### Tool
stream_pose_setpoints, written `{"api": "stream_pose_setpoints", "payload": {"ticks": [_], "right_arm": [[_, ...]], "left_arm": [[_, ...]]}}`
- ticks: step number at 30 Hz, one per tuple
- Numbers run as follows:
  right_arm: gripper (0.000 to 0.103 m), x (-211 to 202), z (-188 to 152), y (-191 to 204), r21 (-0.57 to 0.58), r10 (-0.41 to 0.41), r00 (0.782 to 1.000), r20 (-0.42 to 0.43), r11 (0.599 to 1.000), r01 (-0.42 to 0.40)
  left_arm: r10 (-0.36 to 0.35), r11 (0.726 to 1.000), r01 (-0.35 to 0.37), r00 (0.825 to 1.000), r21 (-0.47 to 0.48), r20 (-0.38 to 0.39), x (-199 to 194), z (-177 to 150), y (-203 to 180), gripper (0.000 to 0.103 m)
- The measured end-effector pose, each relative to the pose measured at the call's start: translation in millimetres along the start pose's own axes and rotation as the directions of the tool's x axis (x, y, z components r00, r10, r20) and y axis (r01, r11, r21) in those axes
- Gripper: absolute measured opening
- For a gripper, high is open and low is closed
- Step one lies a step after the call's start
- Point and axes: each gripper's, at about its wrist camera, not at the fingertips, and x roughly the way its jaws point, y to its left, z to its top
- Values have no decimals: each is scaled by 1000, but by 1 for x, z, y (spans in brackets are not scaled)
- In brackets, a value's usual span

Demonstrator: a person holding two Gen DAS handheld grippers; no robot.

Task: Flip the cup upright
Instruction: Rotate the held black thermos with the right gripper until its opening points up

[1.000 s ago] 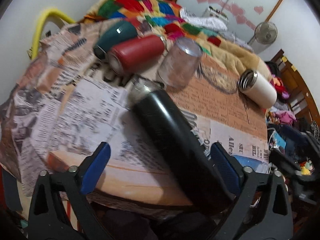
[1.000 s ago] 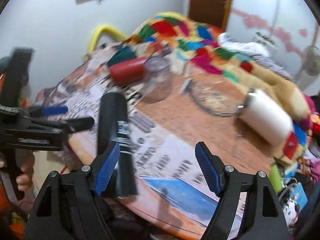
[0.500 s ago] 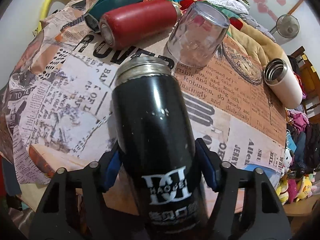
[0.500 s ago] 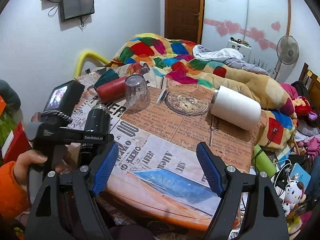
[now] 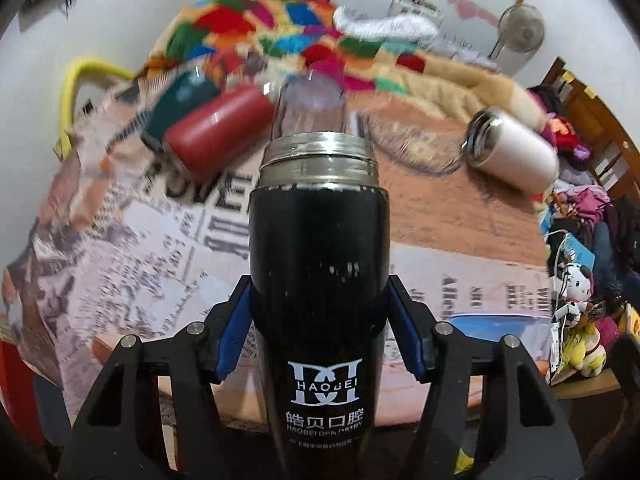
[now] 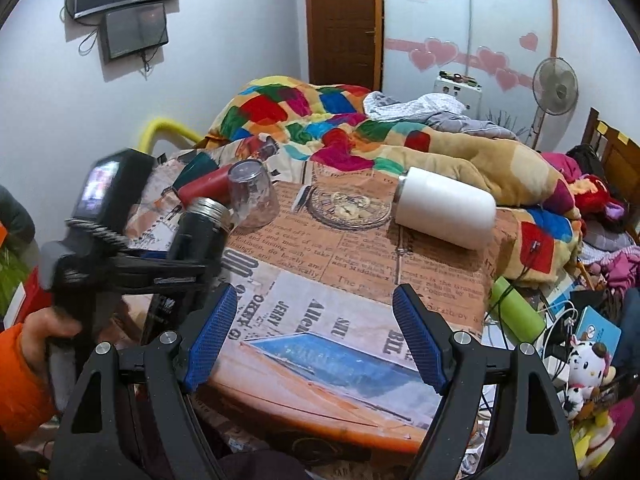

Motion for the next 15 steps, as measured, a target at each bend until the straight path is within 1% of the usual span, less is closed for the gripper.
{"api": "stream_pose_setpoints", "payload": {"ticks": [2, 4, 7, 11, 14, 15], "right_arm": [[78, -1, 1, -2, 12, -2, 1000, 3, 1000, 2], [78, -1, 1, -4, 18, -4, 1000, 4, 1000, 4], [78, 1, 2, -5, 15, -17, 1000, 6, 1000, 17], [78, 3, 2, -5, 22, -14, 1000, 6, 1000, 14], [78, 3, 3, -5, 24, -21, 1000, 11, 999, 21], [78, 4, 4, -5, 23, -23, 1000, 11, 999, 23]], "left_arm": [[23, 999, -25, 997, 23, 75, -22, -6, -4, 63], [45, 998, -50, 991, 38, 123, -39, -12, -6, 63], [49, 997, -57, 984, 43, 173, -59, -17, -7, 63], [47, 998, -57, 971, 35, 236, -80, -14, -8, 63], [42, 998, -54, 955, 33, 295, -92, -4, -10, 63], [37, 998, -50, 952, 37, 304, -92, 0, -13, 63]]}}
